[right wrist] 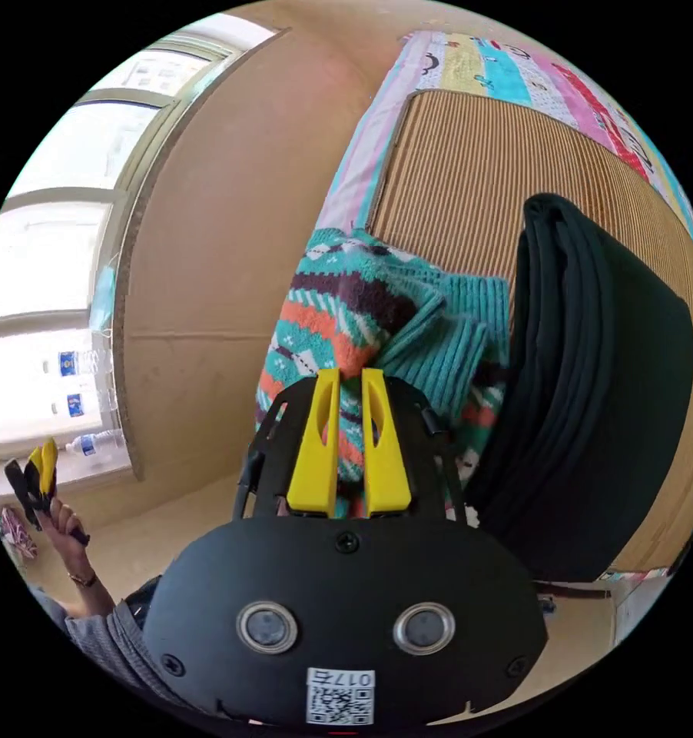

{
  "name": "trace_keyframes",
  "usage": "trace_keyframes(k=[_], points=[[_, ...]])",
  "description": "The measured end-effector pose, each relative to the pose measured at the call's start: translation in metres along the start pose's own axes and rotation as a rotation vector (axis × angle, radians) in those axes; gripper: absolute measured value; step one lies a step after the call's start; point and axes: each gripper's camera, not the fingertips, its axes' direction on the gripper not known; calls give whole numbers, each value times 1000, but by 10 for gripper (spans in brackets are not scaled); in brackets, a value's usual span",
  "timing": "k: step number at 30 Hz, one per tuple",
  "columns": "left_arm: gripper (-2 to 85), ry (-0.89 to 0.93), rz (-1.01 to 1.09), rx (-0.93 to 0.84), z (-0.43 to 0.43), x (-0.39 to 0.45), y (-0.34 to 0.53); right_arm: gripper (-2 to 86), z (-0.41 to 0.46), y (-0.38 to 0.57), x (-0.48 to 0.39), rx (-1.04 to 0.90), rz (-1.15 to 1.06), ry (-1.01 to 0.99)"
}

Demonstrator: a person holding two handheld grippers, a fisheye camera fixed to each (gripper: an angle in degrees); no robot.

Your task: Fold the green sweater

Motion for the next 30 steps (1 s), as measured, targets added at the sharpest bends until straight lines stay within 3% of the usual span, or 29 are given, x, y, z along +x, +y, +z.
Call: trace_keyframes(k=[6, 9, 15, 20, 23, 25, 30], points=[[122, 42, 123, -115, 39, 45, -61, 26, -43, 82, -51, 40, -294, -93], [136, 25, 92, -176, 64, 44, -89, 20, -38, 110, -53, 14, -348, -122], [218, 160, 1, -412, 116, 29, -133, 15, -37, 163, -56, -24, -487, -139], [157, -41, 211, -668, 160, 53, -137, 14, -24, 190, -48, -30, -496, -147], [77, 142, 158, -699, 152, 36, -132, 13, -25, 205, -40, -32, -511, -110], [65, 417, 98, -612, 114, 11, -131, 11, -42, 215, -34, -1, -538, -131], [57, 875, 291, -357, 0, -25, -121, 4, -119, 248, -13, 112, -681, -449]])
